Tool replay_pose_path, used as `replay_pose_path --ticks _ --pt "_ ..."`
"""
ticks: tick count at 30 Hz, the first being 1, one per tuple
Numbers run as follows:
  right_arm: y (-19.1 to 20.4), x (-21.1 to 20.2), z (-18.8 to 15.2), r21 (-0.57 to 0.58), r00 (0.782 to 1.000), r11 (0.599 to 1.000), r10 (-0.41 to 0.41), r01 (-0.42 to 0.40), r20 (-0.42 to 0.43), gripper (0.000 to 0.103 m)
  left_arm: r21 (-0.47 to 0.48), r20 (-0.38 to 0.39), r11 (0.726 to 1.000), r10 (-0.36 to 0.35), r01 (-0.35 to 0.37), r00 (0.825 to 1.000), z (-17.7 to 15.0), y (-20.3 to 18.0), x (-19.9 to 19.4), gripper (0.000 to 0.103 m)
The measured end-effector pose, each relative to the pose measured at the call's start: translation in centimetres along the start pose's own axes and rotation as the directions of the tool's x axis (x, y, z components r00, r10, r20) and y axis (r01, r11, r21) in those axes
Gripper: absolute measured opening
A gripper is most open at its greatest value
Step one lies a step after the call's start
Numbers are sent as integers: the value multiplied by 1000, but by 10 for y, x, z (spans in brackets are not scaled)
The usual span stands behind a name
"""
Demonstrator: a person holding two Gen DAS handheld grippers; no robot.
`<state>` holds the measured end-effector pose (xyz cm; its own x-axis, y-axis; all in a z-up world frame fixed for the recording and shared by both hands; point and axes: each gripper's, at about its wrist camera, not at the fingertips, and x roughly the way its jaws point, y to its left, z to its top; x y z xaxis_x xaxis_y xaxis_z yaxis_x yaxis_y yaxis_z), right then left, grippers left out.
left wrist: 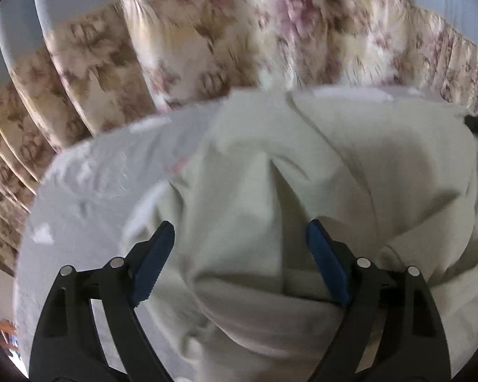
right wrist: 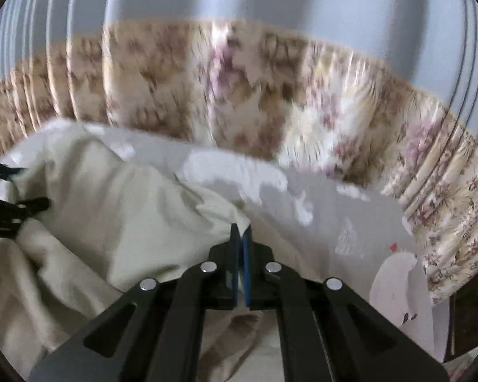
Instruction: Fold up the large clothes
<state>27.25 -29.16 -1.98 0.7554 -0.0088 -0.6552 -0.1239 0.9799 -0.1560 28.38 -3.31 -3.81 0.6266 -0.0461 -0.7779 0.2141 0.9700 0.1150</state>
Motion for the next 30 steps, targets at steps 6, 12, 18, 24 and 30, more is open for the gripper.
replay_pose_path --ticks 6,12,18,24,30 --pt "-14 7 -23 60 997 998 7 -3 -75 43 -53 -38 997 -61 59 997 -22 7 -7 85" --pt "-5 -65 -14 115 992 989 83 -93 91 71 -69 98 998 10 -3 995 -14 13 -54 94" --pt "51 -54 -40 34 978 978 207 -208 34 72 -10 68 997 71 -71 995 -20 -22 -50 97" --pt "66 -8 -68 -57 982 987 143 -150 -121 72 -33 -20 997 69 -70 997 -43 -17 -13 100" --pt "62 -30 -40 -61 977 978 191 -198 -98 77 -36 48 999 11 -9 999 -28 -9 -36 98"
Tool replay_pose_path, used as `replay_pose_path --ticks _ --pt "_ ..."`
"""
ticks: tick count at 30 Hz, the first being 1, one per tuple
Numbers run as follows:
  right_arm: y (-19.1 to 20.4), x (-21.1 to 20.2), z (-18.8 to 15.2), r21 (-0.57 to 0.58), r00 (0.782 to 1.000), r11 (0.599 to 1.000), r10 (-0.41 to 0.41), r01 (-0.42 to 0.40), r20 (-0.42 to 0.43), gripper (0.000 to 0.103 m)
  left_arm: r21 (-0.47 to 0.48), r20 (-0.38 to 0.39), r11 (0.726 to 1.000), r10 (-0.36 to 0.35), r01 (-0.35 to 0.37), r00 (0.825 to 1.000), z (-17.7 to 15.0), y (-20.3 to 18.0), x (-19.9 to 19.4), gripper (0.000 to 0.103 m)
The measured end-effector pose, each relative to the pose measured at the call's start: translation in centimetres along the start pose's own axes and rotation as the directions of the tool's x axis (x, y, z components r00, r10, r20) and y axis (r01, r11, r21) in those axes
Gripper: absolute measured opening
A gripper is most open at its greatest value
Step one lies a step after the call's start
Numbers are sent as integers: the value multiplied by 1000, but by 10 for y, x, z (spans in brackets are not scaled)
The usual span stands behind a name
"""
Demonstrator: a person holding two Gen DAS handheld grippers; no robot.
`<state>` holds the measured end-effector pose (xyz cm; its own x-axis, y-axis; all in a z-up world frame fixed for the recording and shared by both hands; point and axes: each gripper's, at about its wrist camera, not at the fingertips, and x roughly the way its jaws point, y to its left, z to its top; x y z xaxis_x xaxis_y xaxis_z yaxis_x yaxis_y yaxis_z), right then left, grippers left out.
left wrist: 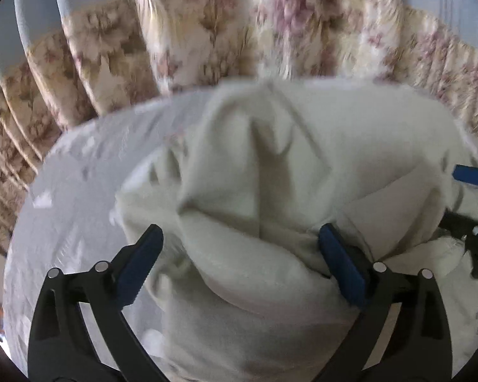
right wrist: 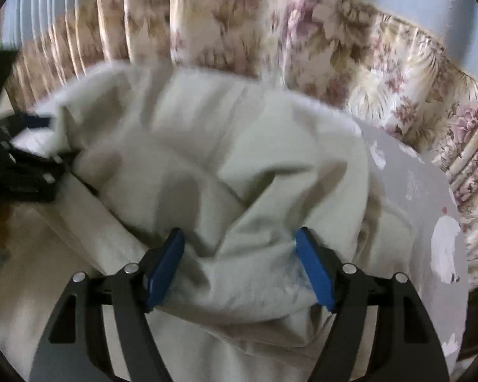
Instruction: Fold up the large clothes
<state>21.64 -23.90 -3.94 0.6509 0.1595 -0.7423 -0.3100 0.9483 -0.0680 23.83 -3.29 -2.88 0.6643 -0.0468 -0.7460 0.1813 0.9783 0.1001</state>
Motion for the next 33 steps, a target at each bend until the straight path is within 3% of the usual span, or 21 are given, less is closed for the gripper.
replay_pose_path --ticks 3,7,9,12,15,17,21,24,27,31,33 --pt "-23 -11 24 96 997 995 -1 -6 78 86 -13 97 999 47 -46 994 28 9 -16 100" --pt "-47 16 57 237 997 971 -37 20 69 86 -83 96 994 76 -68 993 71 18 8 100" --pt "-54 39 68 276 998 960 -51 43 22 86 -86 73 992 97 -91 993 81 15 26 100" --pt "-60 81 73 268 987 952 -124 146 -98 88 -54 -3 990 132 -132 991 87 8 62 100" --pt "-70 107 67 281 980 950 -91 139 -176 98 -30 -82 984 172 -175 982 78 11 98 100" --pt "-74 114 63 284 981 951 -72 122 -179 100 -36 -114 985 162 -167 980 69 14 111 100" --pt "-81 108 63 310 993 950 -13 48 -114 100 -42 -102 985 162 -167 981 70 14 108 100" --pt "-92 66 58 333 1000 943 1 7 -25 101 -76 -56 990 111 -115 992 68 26 80 100" --pt "-97 -5 33 287 997 958 9 -31 78 101 -77 48 993 93 -89 994 51 41 21 100" --pt "-99 -82 -26 234 993 972 -28 0 117 101 -4 190 985 171 -173 967 -9 49 -69 100" --pt "-98 -119 -67 239 991 971 -53 23 119 101 5 216 984 173 -178 961 -41 53 -102 100"
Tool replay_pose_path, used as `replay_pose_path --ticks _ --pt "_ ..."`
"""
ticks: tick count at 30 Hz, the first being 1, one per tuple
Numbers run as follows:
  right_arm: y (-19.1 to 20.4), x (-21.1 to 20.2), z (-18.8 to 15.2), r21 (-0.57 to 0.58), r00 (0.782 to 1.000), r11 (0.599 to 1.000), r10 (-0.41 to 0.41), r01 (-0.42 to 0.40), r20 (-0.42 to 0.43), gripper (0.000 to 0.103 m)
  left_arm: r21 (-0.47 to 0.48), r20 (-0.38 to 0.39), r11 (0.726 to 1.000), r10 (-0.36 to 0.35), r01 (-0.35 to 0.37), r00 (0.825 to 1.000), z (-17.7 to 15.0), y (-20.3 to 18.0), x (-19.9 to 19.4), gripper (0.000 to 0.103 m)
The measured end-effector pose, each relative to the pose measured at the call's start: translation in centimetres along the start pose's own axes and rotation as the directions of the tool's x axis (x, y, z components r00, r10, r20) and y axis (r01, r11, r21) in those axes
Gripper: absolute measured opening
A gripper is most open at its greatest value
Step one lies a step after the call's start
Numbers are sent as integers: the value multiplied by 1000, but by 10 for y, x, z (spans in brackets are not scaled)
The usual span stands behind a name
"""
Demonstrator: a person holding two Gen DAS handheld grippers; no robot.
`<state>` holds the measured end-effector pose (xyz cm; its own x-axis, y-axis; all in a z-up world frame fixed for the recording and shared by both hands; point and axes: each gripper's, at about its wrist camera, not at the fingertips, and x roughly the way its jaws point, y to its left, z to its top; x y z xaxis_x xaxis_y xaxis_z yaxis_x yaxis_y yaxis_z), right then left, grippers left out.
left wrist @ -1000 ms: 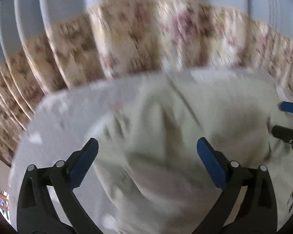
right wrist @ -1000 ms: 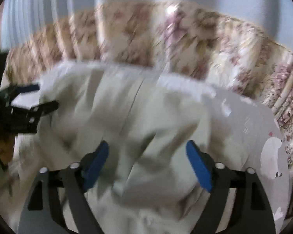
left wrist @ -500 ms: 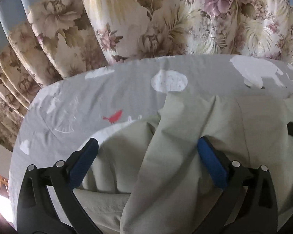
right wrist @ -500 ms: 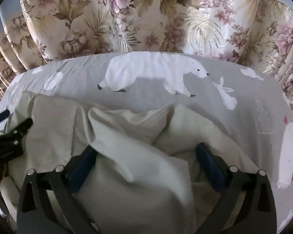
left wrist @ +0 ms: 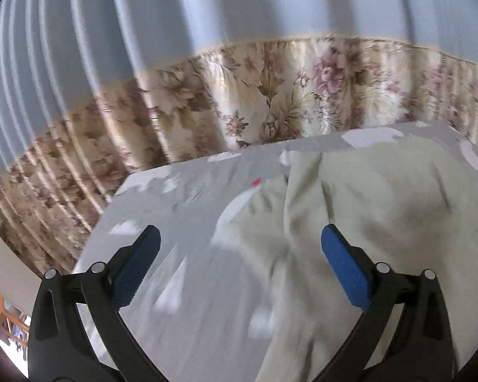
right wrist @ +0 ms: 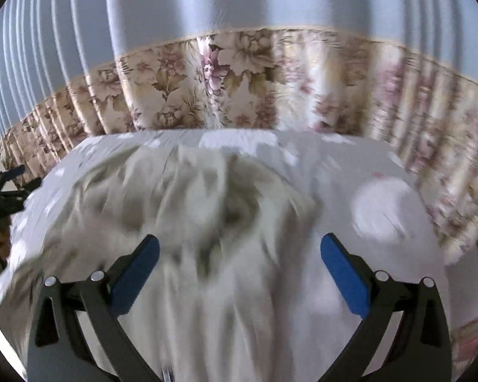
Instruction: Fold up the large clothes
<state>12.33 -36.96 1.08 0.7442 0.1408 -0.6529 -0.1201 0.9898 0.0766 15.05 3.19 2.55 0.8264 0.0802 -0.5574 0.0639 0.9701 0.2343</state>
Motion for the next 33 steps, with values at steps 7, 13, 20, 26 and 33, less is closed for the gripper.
replay_pose_path --ticks 7,13,20,26,33 --pt "2 -91 -105 31 998 998 -53 52 41 101 -114 6 993 40 -39 999 -103 35 -117 100" --pt "16 -131 -172 48 994 994 -96 94 47 101 -199 16 979 56 -52 998 -157 41 -173 100" --pt "15 -160 -219 132 994 988 -83 73 72 101 -191 4 979 74 -72 997 -200 37 -193 100" --pt "21 -158 -241 115 995 990 -92 87 38 80 -216 -21 973 72 -75 997 -232 43 -195 100" --pt "33 -144 -253 89 997 993 -73 73 -5 49 -208 -24 976 55 -59 998 -245 40 -196 100"
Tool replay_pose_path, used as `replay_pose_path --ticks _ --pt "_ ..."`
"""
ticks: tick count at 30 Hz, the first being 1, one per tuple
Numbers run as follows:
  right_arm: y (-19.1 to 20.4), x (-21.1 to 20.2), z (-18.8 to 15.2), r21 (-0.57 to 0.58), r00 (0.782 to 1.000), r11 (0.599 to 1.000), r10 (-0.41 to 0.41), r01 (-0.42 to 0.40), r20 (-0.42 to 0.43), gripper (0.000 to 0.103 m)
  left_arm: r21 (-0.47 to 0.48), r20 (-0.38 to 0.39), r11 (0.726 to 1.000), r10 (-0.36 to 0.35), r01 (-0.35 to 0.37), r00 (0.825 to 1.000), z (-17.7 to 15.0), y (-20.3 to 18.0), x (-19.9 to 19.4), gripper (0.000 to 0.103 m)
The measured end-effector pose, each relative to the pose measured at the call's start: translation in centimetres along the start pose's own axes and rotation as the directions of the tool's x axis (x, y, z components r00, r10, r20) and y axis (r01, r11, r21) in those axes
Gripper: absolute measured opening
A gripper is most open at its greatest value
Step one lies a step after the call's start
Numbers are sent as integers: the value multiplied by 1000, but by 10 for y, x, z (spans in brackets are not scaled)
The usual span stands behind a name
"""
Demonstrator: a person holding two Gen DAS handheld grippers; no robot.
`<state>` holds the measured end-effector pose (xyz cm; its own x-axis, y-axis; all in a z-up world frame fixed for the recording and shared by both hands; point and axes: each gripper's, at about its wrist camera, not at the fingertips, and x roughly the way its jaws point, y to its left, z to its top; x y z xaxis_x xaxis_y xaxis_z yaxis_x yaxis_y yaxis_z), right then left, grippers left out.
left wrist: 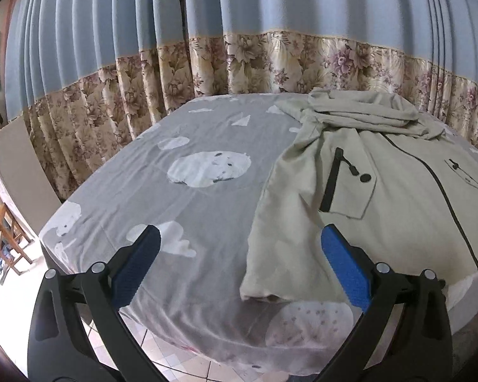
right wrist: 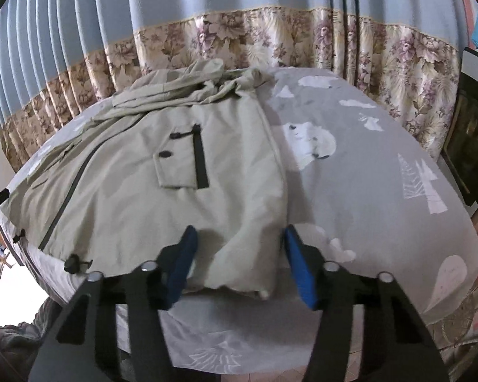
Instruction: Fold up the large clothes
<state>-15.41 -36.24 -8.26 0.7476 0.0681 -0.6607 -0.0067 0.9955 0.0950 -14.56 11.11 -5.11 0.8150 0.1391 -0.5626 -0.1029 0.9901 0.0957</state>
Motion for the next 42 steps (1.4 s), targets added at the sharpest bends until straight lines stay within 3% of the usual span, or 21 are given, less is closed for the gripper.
replay_pose_path --ticks 3,6,8,9,11,14,16,27,36,42 --pt "8 2 -3 -22 1000 1000 -17 17 6 44 18 -23 1000 -18 18 1000 -7 -10 6 99" --pt "14 2 -4 -57 1000 998 -27 28 12 40 29 -44 999 -19 21 999 -12 -16 16 88" --pt "15 2 -5 -63 999 998 -29 30 15 37 2 -84 998 -63 63 994 -15 -16 26 58" --pt "14 2 -5 -61 999 998 -30 31 14 34 -13 -93 996 -93 92 991 -15 -17 29 53" --pt "15 1 -5 -62 999 997 -34 35 18 25 3 -80 995 -99 99 992 -14 -24 27 32" --pt "16 -1 -1 -56 1000 998 -26 27 16 12 16 -71 992 -123 124 990 -9 -28 22 13" --pt "17 -4 4 -56 1000 998 -15 17 19 10 19 -80 990 -137 139 987 -2 -29 22 8" --pt "20 -24 65 -89 994 996 2 8 112 8 -4 -75 989 -150 150 986 68 -29 22 6" --pt "20 1 133 -89 985 996 -6 22 175 7 40 -16 993 -107 108 994 141 -51 60 6" --pt "19 17 145 -89 987 996 -7 21 162 8 33 -35 994 -106 107 994 157 -60 83 7"
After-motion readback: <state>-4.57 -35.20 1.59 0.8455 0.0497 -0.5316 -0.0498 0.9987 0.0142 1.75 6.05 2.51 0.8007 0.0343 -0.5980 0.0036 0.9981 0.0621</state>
